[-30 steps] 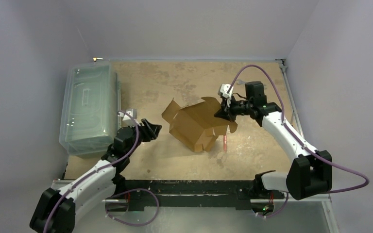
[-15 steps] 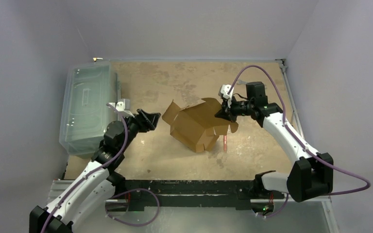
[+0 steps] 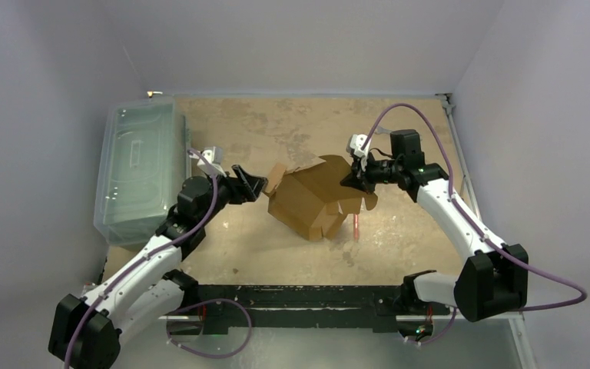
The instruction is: Fold the paper box
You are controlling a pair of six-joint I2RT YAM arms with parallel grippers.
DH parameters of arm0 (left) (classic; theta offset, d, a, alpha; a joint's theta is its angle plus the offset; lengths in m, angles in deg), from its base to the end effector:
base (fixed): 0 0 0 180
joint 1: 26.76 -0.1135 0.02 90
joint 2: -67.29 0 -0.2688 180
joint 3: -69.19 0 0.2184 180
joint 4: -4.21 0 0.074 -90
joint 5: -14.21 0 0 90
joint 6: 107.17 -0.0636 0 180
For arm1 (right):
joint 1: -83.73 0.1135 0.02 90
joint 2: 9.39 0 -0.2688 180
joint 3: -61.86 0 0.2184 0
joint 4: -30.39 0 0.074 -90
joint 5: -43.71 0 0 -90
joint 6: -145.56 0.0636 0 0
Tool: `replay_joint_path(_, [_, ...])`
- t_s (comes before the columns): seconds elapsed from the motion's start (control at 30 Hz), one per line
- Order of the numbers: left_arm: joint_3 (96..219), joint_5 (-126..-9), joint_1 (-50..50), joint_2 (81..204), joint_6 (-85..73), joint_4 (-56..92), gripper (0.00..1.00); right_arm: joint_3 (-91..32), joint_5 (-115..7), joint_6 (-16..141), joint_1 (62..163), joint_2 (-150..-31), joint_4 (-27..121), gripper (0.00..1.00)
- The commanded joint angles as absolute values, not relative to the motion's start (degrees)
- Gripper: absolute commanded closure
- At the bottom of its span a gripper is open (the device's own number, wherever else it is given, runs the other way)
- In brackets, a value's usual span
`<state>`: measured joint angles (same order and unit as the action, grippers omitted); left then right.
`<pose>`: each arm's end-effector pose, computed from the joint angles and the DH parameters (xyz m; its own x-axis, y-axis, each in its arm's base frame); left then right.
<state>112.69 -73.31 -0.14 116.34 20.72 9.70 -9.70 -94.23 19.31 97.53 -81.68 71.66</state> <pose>0.1742 -0.0904 0.2691 -0.4333 -0.4691 -0.7695 0.2781 0.7426 -0.6093 0.2250 0.1039 0.2888 -0.1127 -0.4356 -0.8931 -0.9452 0.3241 -0.0388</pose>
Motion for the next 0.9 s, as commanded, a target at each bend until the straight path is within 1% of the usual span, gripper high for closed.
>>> replay_joint_path(0.0, [114.9,-66.6,-0.7,117.9,20.5,5.0,0.25,-11.5,-96.7,18.3,97.4,-80.5,71.4,1.00])
replay_joint_path(0.4, [115.9,-62.1,-0.8,120.9,18.4,6.0,0.27,-11.4,-95.9,18.9,97.4,-79.9,70.8,1.00])
replay_joint_path(0.53, [116.7,-62.4,-0.8,121.7,17.3,7.9,0.29,-11.2,-95.5,20.1,97.6,-79.3,69.9,1.00])
replay_joint_path(0.73, [117.4,-63.3,-0.8,122.2,15.8,9.9,0.29,-11.0,-95.8,20.7,98.1,-78.7,69.5,1.00])
replay_joint_path(0.87, [118.9,-62.8,-0.8,124.1,15.3,10.7,0.31,-10.9,-93.5,20.7,99.9,-77.8,68.8,1.00])
